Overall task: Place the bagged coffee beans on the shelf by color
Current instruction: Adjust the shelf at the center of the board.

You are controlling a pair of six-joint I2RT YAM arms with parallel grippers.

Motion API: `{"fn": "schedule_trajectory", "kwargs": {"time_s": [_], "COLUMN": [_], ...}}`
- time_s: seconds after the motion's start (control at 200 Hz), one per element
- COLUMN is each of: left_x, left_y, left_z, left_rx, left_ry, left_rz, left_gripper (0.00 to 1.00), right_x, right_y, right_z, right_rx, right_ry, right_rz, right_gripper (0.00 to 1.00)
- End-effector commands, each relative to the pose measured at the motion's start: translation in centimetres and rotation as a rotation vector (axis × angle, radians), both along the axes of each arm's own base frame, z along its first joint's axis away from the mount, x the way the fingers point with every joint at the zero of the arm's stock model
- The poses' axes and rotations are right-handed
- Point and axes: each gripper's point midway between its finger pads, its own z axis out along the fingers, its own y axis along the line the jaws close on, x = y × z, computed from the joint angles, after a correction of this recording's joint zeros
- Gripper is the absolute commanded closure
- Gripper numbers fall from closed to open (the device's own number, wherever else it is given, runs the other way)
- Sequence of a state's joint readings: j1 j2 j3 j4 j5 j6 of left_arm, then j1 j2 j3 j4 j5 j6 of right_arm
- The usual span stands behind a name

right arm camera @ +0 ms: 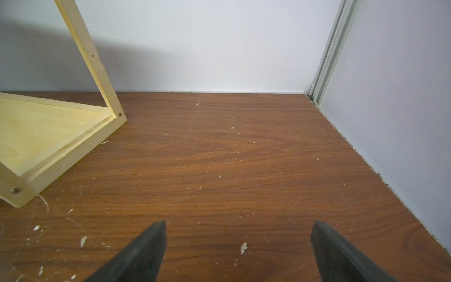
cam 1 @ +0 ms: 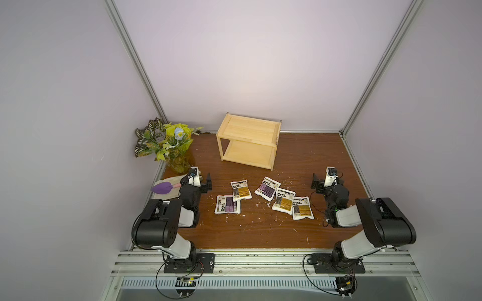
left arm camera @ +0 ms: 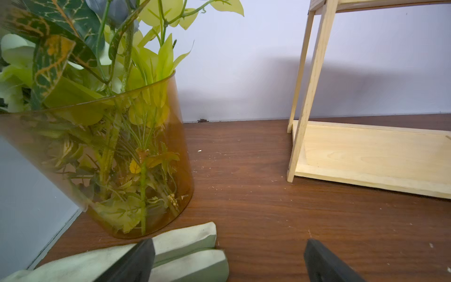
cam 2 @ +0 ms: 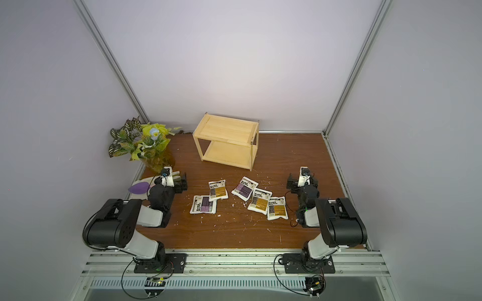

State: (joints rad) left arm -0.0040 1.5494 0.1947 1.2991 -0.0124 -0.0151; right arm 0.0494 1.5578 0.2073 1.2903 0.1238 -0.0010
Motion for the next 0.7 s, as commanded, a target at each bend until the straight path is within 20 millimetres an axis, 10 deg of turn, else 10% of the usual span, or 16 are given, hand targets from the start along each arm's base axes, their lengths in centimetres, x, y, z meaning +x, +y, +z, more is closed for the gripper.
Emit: {"fn": "schedule_trajectory", "kwargs": {"time_s": [0.0, 0.696], "left_x": [0.2, 0.45], "left_y": [0.55, 0.57], "left_z": [0.73, 0.58], "left_rx": [-0.004, -0.001], "left_ry": [-0.028, -0.017], "left_rz": [0.02, 0.019], "left_gripper": [0.0, 0.0], "right_x": [0.25, 0.29], "right_y": [0.29, 0.26], "right_z": [1.68, 1.68], "right_rx": [0.003, 0.003], "right_ry": [-0.063, -0.062], "right_rz": [0.014, 0.012], "right_gripper": [0.0, 0.0]}}
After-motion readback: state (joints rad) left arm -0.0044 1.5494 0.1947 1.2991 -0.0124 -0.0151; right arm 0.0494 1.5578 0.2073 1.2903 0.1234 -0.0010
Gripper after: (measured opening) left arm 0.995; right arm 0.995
